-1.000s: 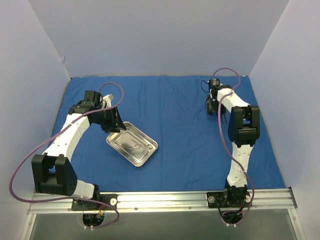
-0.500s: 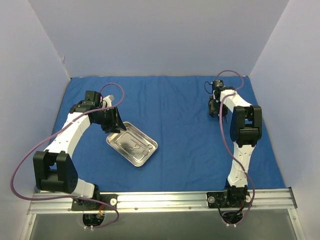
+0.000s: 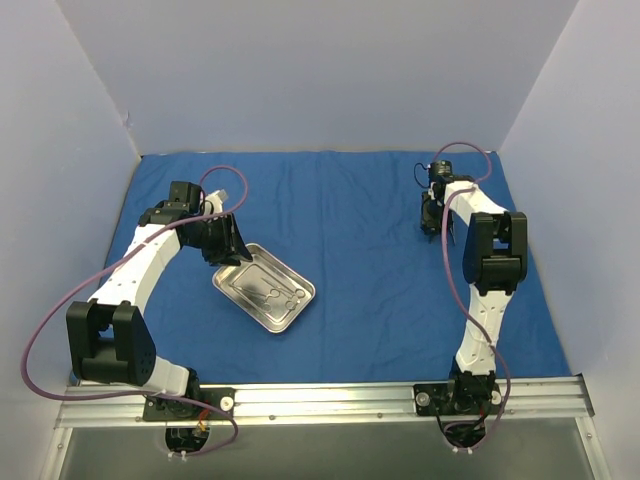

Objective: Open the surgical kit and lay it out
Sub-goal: Pick up the medical item from the surgical kit.

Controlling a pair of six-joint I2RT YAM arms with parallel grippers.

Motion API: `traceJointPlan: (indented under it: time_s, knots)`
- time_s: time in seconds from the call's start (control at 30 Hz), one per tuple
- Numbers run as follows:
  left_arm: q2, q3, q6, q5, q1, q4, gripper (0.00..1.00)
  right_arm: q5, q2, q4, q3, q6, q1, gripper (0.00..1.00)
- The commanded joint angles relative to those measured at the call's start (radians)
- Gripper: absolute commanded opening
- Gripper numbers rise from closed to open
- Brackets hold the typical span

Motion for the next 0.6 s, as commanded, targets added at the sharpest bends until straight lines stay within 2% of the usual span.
traceJointPlan:
  time_s: [0.0,0.13,0.33,0.5,0.57]
  knots:
    - [-0.001,0.028,0.006,0.026,0.008,0.018,0.49,0.007,-0.002,-0.008,-0.041,-0.005,-0.008,0.24]
    - [-0.006,0.031,-0.005,0.021,0.008,0.021,0.49,0.024,-0.023,-0.028,-0.007,-0.005,-0.008,0.19]
    - [-0.003,0.045,-0.031,0.015,0.008,0.024,0.46,0.065,-0.053,-0.095,0.065,0.001,0.036,0.0]
    - [-0.017,0.069,-0.053,0.026,0.008,0.028,0.46,0.07,-0.105,-0.158,0.111,0.01,0.122,0.0]
    - [-0.015,0.097,-0.07,0.056,0.008,0.044,0.48,0.007,-0.144,-0.167,0.131,0.013,0.191,0.0]
